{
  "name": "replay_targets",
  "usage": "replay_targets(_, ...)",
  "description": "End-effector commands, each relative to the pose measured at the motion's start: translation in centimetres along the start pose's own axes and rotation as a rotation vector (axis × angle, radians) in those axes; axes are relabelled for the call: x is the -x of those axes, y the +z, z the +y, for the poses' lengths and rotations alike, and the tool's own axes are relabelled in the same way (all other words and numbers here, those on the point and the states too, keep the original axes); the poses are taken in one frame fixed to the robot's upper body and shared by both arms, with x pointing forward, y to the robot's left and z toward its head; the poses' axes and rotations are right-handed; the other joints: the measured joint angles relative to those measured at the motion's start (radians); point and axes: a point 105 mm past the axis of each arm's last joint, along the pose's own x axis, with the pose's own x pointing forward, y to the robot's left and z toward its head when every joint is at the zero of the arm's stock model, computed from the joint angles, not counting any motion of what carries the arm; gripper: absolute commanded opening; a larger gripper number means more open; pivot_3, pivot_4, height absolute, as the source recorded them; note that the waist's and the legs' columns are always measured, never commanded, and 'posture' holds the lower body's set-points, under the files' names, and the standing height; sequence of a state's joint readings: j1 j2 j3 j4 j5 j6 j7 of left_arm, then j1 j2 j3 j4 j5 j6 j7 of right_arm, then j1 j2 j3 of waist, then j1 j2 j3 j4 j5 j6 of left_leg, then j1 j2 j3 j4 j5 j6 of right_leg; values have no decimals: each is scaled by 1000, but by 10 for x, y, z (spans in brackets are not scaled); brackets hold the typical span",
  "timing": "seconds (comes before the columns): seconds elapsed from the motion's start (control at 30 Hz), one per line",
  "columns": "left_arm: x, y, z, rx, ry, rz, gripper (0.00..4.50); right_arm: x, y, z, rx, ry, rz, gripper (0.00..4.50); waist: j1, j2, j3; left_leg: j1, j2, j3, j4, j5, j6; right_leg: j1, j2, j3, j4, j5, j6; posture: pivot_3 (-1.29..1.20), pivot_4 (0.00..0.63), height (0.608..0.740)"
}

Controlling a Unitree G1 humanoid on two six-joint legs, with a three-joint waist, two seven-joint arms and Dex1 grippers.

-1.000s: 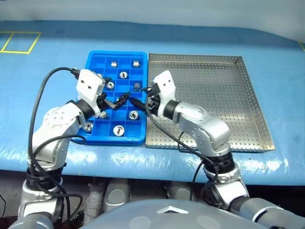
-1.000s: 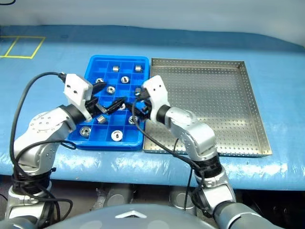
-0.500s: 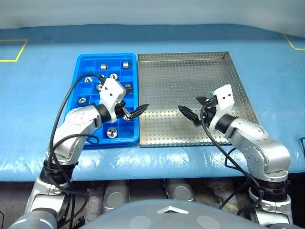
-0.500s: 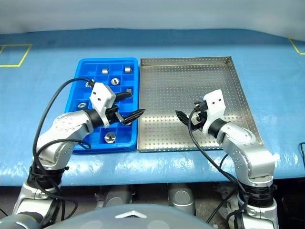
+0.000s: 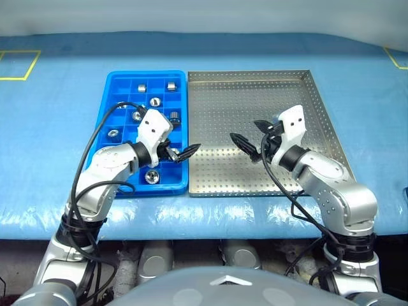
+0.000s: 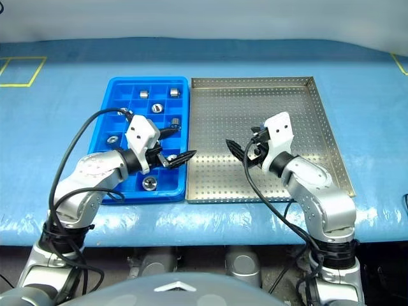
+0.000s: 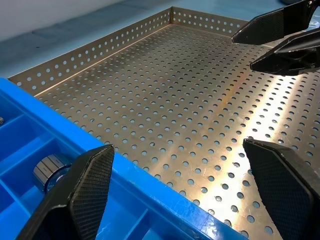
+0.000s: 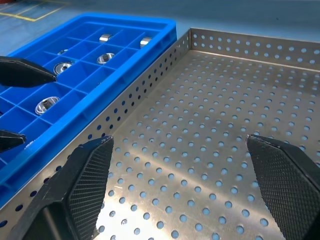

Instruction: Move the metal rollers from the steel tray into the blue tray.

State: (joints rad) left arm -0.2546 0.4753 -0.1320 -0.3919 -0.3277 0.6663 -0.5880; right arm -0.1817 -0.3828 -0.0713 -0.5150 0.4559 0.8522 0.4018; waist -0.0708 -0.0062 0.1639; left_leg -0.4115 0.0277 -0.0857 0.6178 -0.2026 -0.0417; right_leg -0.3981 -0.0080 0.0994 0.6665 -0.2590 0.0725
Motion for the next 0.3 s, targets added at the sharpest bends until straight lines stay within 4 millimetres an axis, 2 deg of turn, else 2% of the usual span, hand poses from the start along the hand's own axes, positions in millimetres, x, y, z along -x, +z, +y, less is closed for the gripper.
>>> replay_targets(0.03, 2, 11, 8, -22, 37, -39, 4500, 0, 11, -1, 34, -10, -44, 4468, 4, 0, 0, 0, 0, 0, 0, 0, 0, 0, 0, 0, 0, 0, 0, -12, 150, 740)
replay_targets(0.3, 1, 15, 12, -30, 54, -62, 4500, -3, 18, -1, 50, -40, -78, 4468, 3, 0, 0, 0, 0, 0, 0, 0, 0, 0, 0, 0, 0, 0, 0, -53, 150, 740)
